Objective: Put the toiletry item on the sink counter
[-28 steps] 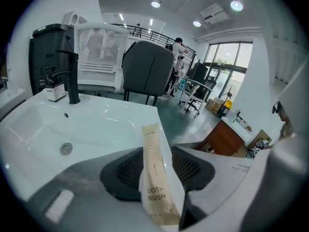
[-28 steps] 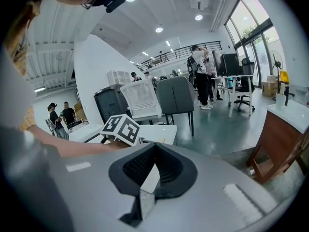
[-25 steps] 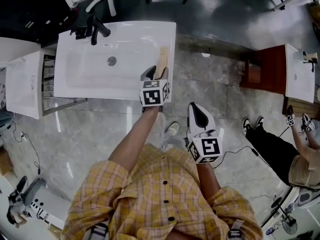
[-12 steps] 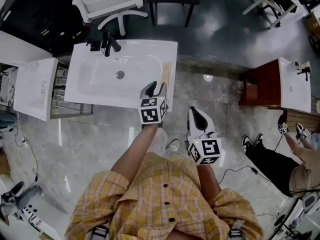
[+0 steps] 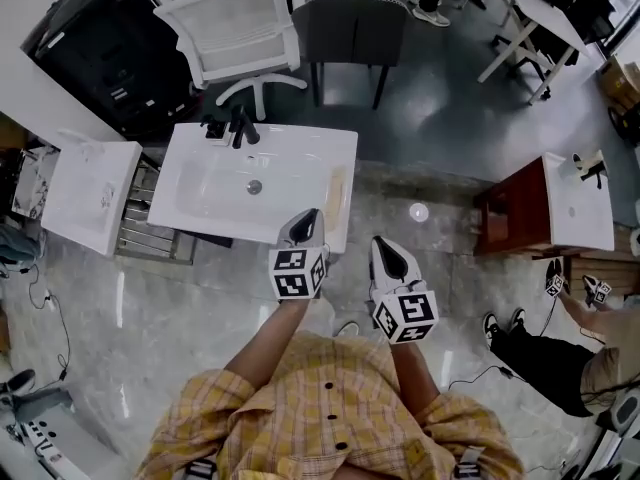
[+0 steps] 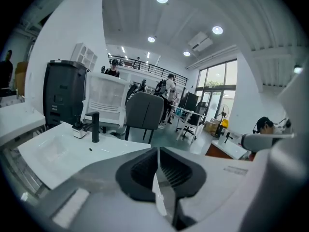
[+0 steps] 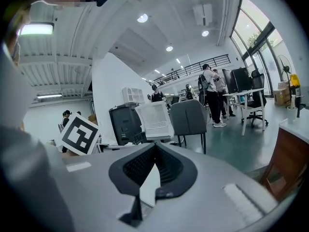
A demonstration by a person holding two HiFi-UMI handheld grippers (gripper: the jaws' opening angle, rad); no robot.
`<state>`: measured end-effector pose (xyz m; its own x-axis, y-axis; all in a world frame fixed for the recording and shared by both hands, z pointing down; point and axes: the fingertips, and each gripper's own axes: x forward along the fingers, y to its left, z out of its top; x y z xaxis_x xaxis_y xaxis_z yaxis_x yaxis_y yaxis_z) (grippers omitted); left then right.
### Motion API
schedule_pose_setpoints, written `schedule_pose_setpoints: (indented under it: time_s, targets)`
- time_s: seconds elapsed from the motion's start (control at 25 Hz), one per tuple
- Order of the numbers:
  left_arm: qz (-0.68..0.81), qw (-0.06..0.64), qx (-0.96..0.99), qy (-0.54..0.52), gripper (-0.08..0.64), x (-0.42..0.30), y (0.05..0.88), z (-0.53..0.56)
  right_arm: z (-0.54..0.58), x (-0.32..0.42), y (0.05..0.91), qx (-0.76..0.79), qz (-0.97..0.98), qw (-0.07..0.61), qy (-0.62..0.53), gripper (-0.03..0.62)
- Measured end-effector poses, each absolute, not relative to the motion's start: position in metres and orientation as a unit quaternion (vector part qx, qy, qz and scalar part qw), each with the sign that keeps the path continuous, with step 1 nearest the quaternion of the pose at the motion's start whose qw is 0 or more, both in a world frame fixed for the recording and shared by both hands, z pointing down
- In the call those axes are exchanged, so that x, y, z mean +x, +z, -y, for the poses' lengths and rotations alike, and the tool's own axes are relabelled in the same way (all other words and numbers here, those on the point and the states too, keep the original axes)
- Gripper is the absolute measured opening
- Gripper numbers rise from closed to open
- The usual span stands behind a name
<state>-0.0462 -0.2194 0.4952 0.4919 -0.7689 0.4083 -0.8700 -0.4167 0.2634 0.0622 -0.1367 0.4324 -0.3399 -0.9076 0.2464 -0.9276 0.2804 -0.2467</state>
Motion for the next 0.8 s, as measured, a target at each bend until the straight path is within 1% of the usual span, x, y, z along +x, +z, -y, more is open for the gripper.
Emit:
schedule_pose_setpoints:
  time_s: [0.08, 0.48, 0.8]
  targets:
    - [0.493, 0.209, 0.838, 0.104, 0.000, -0.049, 0.484, 0.210, 0.133, 0.061, 0.428, 0.574, 0.801, 0.024, 0.166, 0.000]
    - [0.493, 0.150, 0.853, 0.077, 0.000, -0.054, 0.436, 0.161, 0.111, 0.053, 0.403, 0.570, 0.810, 0.011, 0.137, -0.002]
    - [0.508, 0.128, 0.849, 0.064, 0.000, -0.062, 0.418, 0.131, 0.093, 0.055, 0.391, 0.572, 0.811, 0.001, 0.125, -0.002]
